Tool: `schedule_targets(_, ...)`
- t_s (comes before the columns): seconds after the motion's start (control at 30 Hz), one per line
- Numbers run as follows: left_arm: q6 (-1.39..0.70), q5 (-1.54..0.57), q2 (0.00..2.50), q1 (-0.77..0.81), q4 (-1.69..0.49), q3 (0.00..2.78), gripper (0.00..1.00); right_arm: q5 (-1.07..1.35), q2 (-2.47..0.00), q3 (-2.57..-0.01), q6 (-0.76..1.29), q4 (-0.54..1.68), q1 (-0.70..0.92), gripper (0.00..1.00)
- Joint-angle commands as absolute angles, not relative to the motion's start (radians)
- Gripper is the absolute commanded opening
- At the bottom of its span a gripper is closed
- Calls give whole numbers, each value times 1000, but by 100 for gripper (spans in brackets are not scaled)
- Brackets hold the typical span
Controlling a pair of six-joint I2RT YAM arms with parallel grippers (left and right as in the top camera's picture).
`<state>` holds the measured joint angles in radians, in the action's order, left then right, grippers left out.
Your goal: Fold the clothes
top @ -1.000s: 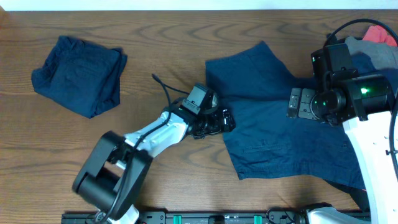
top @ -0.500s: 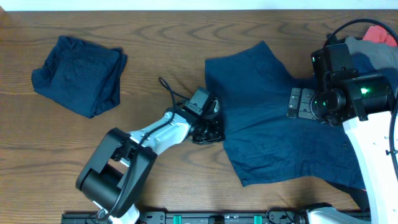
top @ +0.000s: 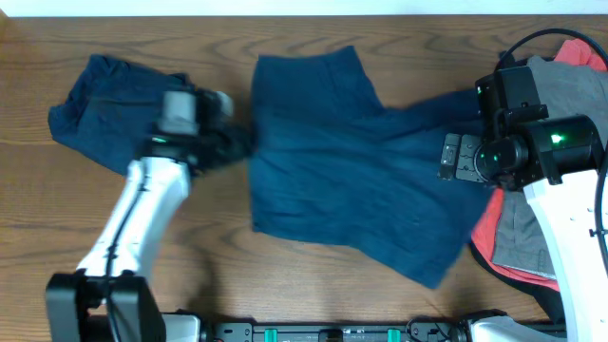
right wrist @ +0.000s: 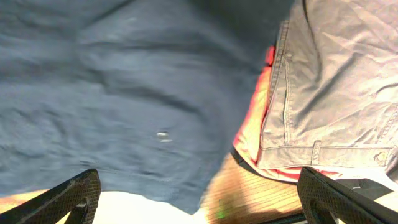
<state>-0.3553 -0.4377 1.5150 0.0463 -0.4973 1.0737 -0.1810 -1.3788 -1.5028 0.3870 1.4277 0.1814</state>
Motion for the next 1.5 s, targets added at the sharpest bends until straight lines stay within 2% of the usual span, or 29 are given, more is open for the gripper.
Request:
schedule_targets(0.0, -318, -495, 1501, -12, -569, 1123, 98, -196, -1374, -1515, 403, 1423, 175, 99)
schedule_targets(0.23, -318, -509, 1504, 0, -933, 1106, 98, -236, -1383, -1497, 403, 1395, 162, 99)
schedule_targets(0.47, -362, -504, 1505, 118, -974, 994, 98, -228, -1395, -1477, 403, 1393, 112, 99)
schedule_targets(0.7, -599, -435, 1505, 137, -807, 809, 98, -229, -1395, -1477, 395, 1403, 104, 99)
schedule_targets(0.97, -608, -406, 1510, 137, -506, 665, 100, -229, -1395, -1477, 395, 1403, 103, 99)
schedule_targets(1.03, -608, -406, 1510, 137, -490, 645, 96, -229, -1395, -1477, 395, 1404, 103, 99)
schedule_targets(1.1, -608, -406, 1510, 137, -487, 634, 85, -229, -1395, -1477, 395, 1403, 103, 99)
schedule_targets(1.2, -608, -406, 1510, 137, -476, 627, 48, -229, -1395, -1477, 396, 1402, 103, 99)
schedule_targets(1.33, -628, -407, 1510, 137, -469, 627, 21, -229, -1395, -1477, 395, 1403, 103, 99)
schedule_targets(1.37, -631, -410, 1510, 137, -469, 627, 8, -229, -1395, -1477, 395, 1404, 103, 99)
schedule_targets(1.47, -630, -418, 1509, 137, -473, 627, 6, -229, -1395, -1477, 395, 1404, 103, 99)
